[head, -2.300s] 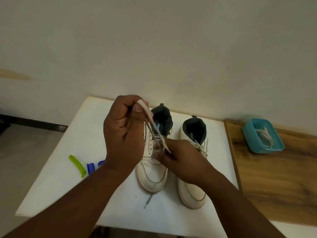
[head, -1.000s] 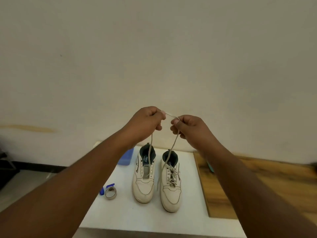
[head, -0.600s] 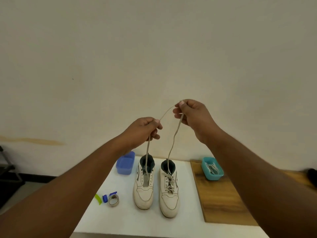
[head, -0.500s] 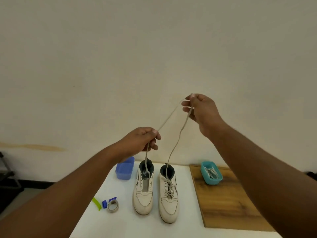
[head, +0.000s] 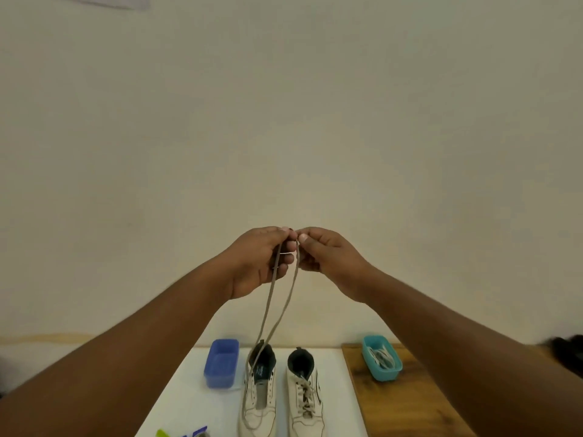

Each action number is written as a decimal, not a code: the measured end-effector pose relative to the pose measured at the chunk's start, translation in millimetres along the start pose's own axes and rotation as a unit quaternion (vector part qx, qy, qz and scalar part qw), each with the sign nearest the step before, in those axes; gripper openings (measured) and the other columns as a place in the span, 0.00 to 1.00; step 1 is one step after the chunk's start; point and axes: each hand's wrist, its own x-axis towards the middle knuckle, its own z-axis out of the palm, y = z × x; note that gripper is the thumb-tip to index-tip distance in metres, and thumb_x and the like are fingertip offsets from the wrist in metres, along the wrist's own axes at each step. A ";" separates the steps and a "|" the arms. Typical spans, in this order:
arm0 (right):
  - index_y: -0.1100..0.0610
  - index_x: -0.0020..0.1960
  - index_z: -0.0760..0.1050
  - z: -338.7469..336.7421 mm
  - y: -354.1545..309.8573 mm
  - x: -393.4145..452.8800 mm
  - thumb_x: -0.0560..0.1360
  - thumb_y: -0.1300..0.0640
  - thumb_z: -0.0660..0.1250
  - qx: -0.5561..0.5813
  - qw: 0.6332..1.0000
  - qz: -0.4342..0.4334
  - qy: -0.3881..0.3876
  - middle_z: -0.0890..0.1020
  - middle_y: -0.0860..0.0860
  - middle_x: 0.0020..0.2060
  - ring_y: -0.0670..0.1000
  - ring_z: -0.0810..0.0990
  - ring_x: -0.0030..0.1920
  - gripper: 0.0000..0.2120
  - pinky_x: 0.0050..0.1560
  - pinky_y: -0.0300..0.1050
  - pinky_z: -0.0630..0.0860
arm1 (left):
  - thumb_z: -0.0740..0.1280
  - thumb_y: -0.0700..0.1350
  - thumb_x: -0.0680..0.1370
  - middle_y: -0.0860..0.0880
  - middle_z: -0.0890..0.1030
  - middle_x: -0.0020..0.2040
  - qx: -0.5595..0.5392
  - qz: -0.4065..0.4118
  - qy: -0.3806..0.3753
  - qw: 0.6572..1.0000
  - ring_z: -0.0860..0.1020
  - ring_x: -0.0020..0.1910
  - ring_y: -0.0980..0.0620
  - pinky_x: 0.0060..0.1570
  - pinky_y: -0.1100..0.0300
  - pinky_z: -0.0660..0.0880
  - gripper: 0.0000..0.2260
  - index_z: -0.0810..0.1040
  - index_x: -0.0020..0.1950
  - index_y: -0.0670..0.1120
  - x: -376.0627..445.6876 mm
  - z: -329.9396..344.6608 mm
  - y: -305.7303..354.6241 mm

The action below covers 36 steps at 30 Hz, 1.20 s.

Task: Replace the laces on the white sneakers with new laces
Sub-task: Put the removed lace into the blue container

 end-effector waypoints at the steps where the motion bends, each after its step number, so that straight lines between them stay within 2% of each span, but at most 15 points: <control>1: 0.59 0.57 0.80 -4.1 -3.5 -0.5 0.86 0.54 0.60 0.007 1.000 0.000 0.005 0.79 0.54 0.42 0.51 0.78 0.44 0.12 0.55 0.49 0.80 | 0.60 0.48 0.85 0.48 0.79 0.43 -0.019 0.000 -0.010 1.000 0.77 0.40 0.52 0.43 0.57 0.76 0.13 0.80 0.57 0.43 -3.0 -0.1 3.9; 3: 0.61 0.55 0.79 -8.1 -9.4 -1.1 0.85 0.55 0.61 0.037 0.999 0.001 0.003 0.78 0.54 0.41 0.52 0.78 0.43 0.11 0.54 0.50 0.81 | 0.59 0.49 0.85 0.48 0.79 0.43 -0.048 -0.006 -0.036 0.998 0.77 0.40 0.52 0.43 0.58 0.77 0.13 0.80 0.56 0.44 -7.9 0.2 6.8; 7: 0.59 0.54 0.77 -4.2 -27.1 -5.0 0.86 0.53 0.59 0.050 0.998 0.001 -0.028 0.83 0.54 0.46 0.55 0.82 0.47 0.12 0.60 0.55 0.80 | 0.60 0.50 0.84 0.49 0.79 0.42 -0.079 -0.025 -0.067 0.994 0.77 0.39 0.53 0.44 0.58 0.77 0.12 0.80 0.54 0.45 -20.8 3.5 11.8; 11: 0.59 0.52 0.75 -6.2 -42.3 -3.1 0.86 0.54 0.57 0.072 0.996 0.010 0.057 0.79 0.54 0.39 0.55 0.78 0.40 0.11 0.46 0.49 0.81 | 0.60 0.50 0.84 0.48 0.81 0.45 -0.087 -0.030 -0.120 0.988 0.78 0.42 0.52 0.47 0.57 0.77 0.14 0.81 0.57 0.44 -36.6 2.6 26.7; 13: 0.59 0.56 0.76 -7.4 -50.6 -5.5 0.86 0.52 0.58 0.091 0.993 0.012 0.074 0.79 0.55 0.41 0.55 0.77 0.41 0.12 0.46 0.47 0.81 | 0.61 0.48 0.84 0.48 0.80 0.45 -0.076 -0.024 -0.142 0.987 0.77 0.41 0.53 0.46 0.57 0.77 0.13 0.81 0.59 0.44 -43.5 5.0 33.0; 15: 0.58 0.61 0.77 -6.5 -58.5 -12.0 0.86 0.49 0.57 0.119 0.993 0.011 0.012 0.82 0.56 0.46 0.57 0.81 0.47 0.16 0.55 0.51 0.82 | 0.61 0.47 0.84 0.48 0.80 0.45 -0.081 -0.014 -0.134 0.987 0.76 0.40 0.54 0.45 0.58 0.76 0.13 0.82 0.60 0.44 -47.8 9.8 39.1; 17: 0.57 0.59 0.80 -2.6 -64.9 -20.3 0.86 0.47 0.55 0.136 0.988 0.014 -0.074 0.83 0.56 0.48 0.57 0.82 0.49 0.19 0.61 0.57 0.80 | 0.61 0.48 0.84 0.49 0.81 0.45 -0.090 -0.004 -0.118 0.989 0.76 0.39 0.54 0.43 0.59 0.76 0.13 0.83 0.58 0.44 -50.1 12.9 47.0; 18: 0.57 0.57 0.80 -0.8 -66.6 -23.0 0.86 0.46 0.55 0.137 0.986 0.016 -0.092 0.82 0.55 0.46 0.56 0.81 0.47 0.20 0.60 0.56 0.80 | 0.60 0.48 0.84 0.49 0.81 0.45 -0.096 -0.003 -0.116 0.989 0.76 0.39 0.55 0.42 0.60 0.77 0.14 0.84 0.57 0.44 -51.9 13.8 51.8; 21: 0.59 0.55 0.80 -3.6 -67.2 -23.4 0.86 0.49 0.57 0.095 0.995 -0.014 -0.039 0.76 0.52 0.38 0.52 0.72 0.38 0.18 0.43 0.47 0.76 | 0.61 0.48 0.84 0.48 0.82 0.48 -0.113 -0.001 -0.121 0.986 0.77 0.39 0.54 0.43 0.60 0.78 0.15 0.82 0.61 0.41 -56.8 15.3 60.5; 24: 0.55 0.46 0.79 -12.3 -70.4 -21.6 0.85 0.50 0.61 0.048 0.996 -0.058 0.044 0.73 0.50 0.33 0.50 0.68 0.34 0.15 0.36 0.43 0.71 | 0.60 0.49 0.84 0.46 0.82 0.50 -0.107 -0.008 -0.147 0.983 0.78 0.43 0.52 0.46 0.57 0.79 0.17 0.79 0.66 0.40 -65.8 19.2 57.5; 27: 0.56 0.45 0.79 -18.3 -79.1 -18.2 0.85 0.51 0.61 0.026 0.991 -0.076 0.105 0.76 0.51 0.34 0.50 0.71 0.34 0.14 0.37 0.43 0.72 | 0.59 0.46 0.84 0.43 0.81 0.54 -0.071 -0.025 -0.216 0.973 0.79 0.47 0.50 0.52 0.55 0.78 0.16 0.77 0.68 0.40 -78.3 25.7 52.3; 29: 0.57 0.46 0.79 -20.7 -83.8 -15.6 0.85 0.52 0.61 0.027 0.990 -0.077 0.116 0.78 0.52 0.37 0.49 0.73 0.34 0.14 0.38 0.43 0.73 | 0.59 0.41 0.84 0.42 0.81 0.56 -0.044 -0.019 -0.251 0.967 0.79 0.49 0.49 0.54 0.54 0.78 0.15 0.76 0.69 0.41 -84.5 30.0 53.6; 32: 0.60 0.52 0.81 -24.9 -83.3 -12.8 0.85 0.53 0.61 0.036 0.989 -0.057 0.129 0.82 0.52 0.40 0.51 0.76 0.37 0.13 0.42 0.46 0.75 | 0.58 0.33 0.82 0.41 0.80 0.57 -0.036 -0.002 -0.272 0.961 0.79 0.51 0.47 0.56 0.53 0.79 0.17 0.74 0.70 0.41 -90.1 34.7 61.2; 36: 0.61 0.54 0.81 -27.5 -75.1 -17.3 0.84 0.54 0.63 0.062 0.990 -0.013 0.128 0.85 0.58 0.45 0.56 0.82 0.46 0.12 0.51 0.54 0.81 | 0.58 0.30 0.82 0.40 0.79 0.58 -0.026 0.024 -0.293 0.955 0.78 0.56 0.44 0.61 0.50 0.77 0.18 0.73 0.71 0.39 -94.3 38.7 68.1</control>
